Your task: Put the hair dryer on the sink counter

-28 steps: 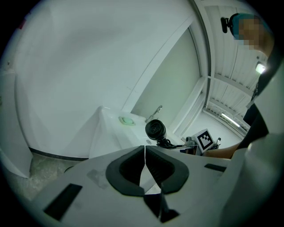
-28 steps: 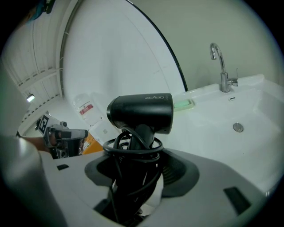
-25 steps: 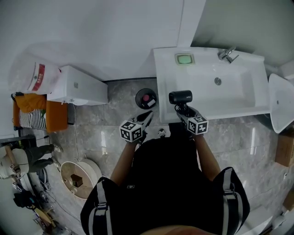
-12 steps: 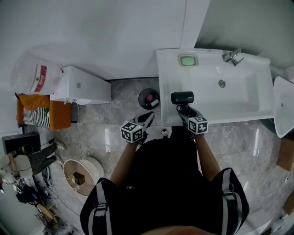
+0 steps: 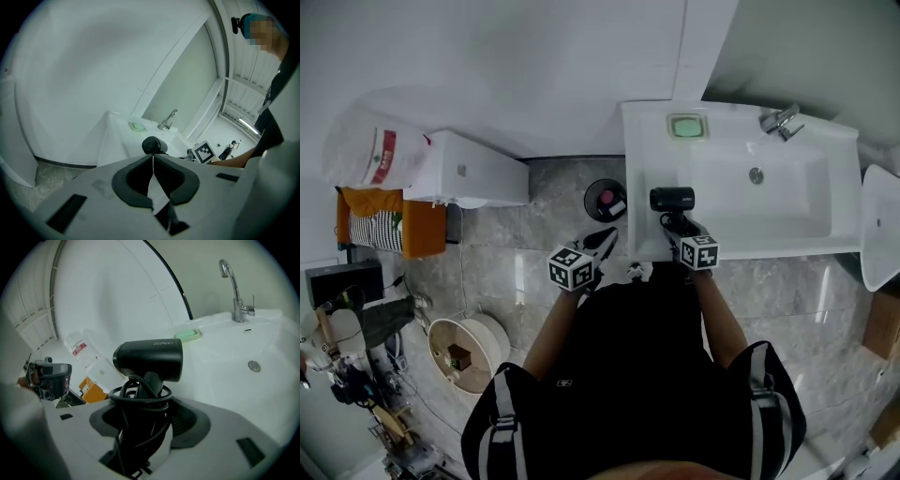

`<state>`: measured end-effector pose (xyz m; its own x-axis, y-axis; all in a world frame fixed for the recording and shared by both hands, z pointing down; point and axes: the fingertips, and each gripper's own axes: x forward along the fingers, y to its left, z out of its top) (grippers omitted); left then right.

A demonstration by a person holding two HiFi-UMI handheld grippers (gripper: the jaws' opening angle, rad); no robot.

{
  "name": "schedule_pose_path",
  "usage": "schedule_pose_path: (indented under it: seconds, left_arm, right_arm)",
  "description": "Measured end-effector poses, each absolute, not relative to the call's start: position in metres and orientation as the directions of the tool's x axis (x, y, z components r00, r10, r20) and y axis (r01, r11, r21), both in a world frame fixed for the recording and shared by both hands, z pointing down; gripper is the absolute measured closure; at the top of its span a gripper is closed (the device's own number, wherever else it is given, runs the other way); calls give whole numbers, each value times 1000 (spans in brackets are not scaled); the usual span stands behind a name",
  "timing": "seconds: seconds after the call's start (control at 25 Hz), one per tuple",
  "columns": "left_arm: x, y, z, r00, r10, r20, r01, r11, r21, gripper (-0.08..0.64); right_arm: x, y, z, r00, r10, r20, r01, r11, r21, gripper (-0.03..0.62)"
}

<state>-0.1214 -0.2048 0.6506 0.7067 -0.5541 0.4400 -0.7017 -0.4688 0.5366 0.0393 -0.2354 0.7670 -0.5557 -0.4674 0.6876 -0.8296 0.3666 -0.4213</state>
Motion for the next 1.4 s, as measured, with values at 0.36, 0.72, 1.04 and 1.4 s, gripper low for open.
schedule_pose_path:
  seconds: [0.36,0.72,1.04,1.4]
  left_arm:
    - [-130,-206,654,689,-561,459,-718,-444,536,541]
    - [-132,-210,655,687,-559,465,-720,-436,540,541]
    - [-126,-211,661,699,-542,467,-709,-438,553,541]
    - [-120,-210,664,704,-537,464,-703,-436,562,541]
  right_arm:
    - [32,-248,783,-515,-458,724,-853,360,-379,282]
    - [32,-256,790,-478,-452,753,-873,343,-348,282]
    - [28,-256,796,-458,-422,782,-878,355,-321,282]
    - [27,-257,802,-416,-415,809,-895,344,-284,281]
